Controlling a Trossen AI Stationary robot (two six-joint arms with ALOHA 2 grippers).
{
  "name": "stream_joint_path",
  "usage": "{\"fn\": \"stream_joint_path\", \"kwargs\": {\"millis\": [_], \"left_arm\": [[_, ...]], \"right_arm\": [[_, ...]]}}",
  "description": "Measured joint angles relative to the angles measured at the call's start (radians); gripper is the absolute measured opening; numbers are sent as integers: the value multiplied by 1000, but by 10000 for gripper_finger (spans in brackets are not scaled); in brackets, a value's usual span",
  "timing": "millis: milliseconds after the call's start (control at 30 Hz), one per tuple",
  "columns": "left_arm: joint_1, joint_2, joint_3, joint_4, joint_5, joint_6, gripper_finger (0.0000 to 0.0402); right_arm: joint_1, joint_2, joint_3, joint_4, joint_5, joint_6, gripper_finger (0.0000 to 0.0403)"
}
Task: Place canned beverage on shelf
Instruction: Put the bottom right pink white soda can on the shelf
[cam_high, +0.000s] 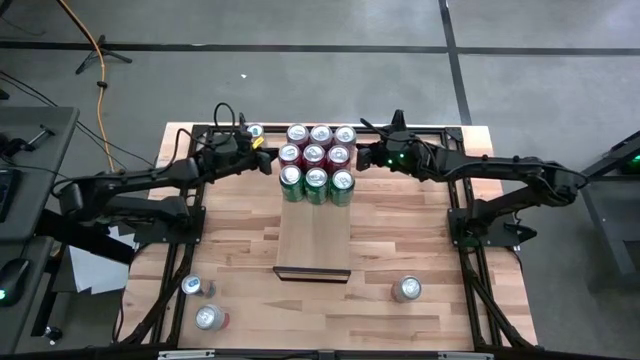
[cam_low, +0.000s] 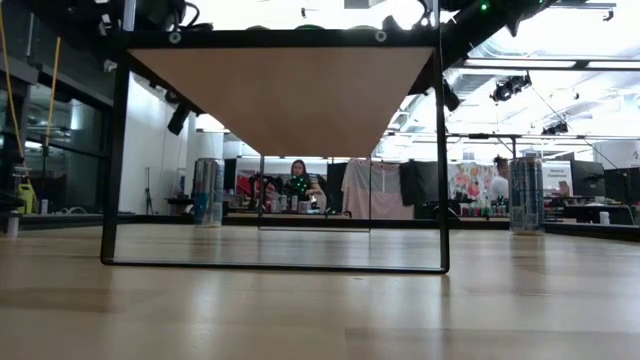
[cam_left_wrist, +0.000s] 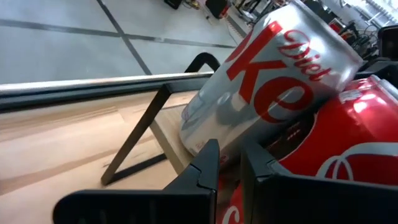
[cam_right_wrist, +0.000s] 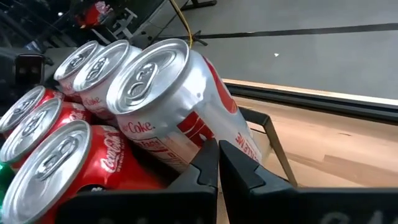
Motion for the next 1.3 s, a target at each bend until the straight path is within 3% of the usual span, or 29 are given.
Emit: {"fn": "stream_joint_path", "kwargs": {"millis": [267, 500, 700, 867, 1300], "left_arm": [[0, 3, 0, -10, 2, 7, 0], [16, -111, 0, -151, -4, 57, 0], [-19, -216, 0, -300, 67, 106, 0], [-56, -226, 0, -247, 68, 138, 0], [-64, -101, 0, -107, 74, 119, 0]], "right_arm": [[0, -13, 0, -2, -4, -41, 0], [22, -96, 0, -159, -17, -51, 0], [79, -133, 0, -242, -10, -42, 0], [105, -133, 0, -239, -8, -34, 0], [114, -133, 0, -238, -6, -18, 0]]}}
